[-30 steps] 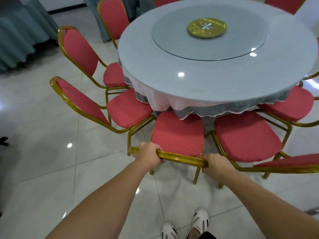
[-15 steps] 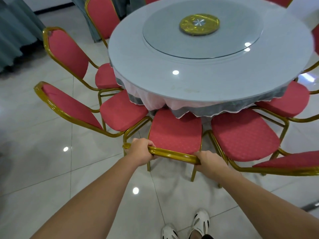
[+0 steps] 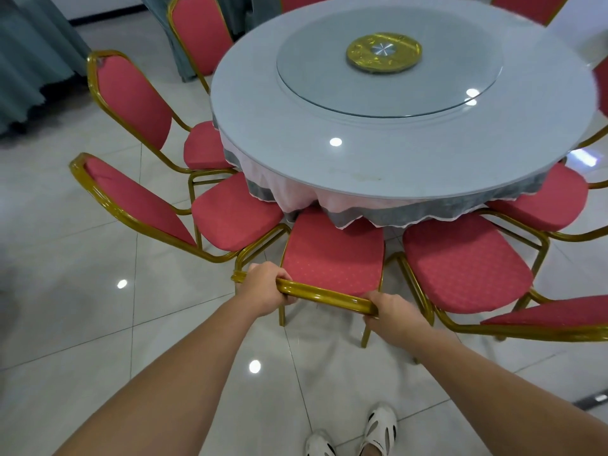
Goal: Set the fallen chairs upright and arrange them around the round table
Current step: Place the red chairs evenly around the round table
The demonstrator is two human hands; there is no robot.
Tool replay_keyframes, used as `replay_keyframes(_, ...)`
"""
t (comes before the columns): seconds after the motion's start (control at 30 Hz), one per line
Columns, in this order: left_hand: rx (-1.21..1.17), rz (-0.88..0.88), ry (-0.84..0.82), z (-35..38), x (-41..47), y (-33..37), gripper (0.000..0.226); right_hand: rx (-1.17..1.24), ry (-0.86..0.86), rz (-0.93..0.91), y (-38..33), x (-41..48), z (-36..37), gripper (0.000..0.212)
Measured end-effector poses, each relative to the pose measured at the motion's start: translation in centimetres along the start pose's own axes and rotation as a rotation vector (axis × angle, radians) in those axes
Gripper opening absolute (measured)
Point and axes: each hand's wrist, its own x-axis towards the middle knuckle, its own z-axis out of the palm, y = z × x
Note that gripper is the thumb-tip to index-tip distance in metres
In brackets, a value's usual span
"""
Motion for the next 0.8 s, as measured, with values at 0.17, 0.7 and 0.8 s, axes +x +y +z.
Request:
replay_keyframes(0.17,0.123,-0.002,0.003,-1.1,-1.3,1.0,0.026,0.027,-0.036,0.02,0.0,-0.6,-0.8,0.022)
replay_keyframes(0.7,0.105,-0.098,-0.165,-7.6,-0.5,0.7,0.019,0.118,-0.04,-0.017,-1.4,4.8,-9.8,0.039)
replay_keyframes(0.8,0.07,-0.102,-0.179,-8.7,0.2,0.1,0.021,0.094,-0.021,-0.02,-3.1,6.0,-10.9,0.04)
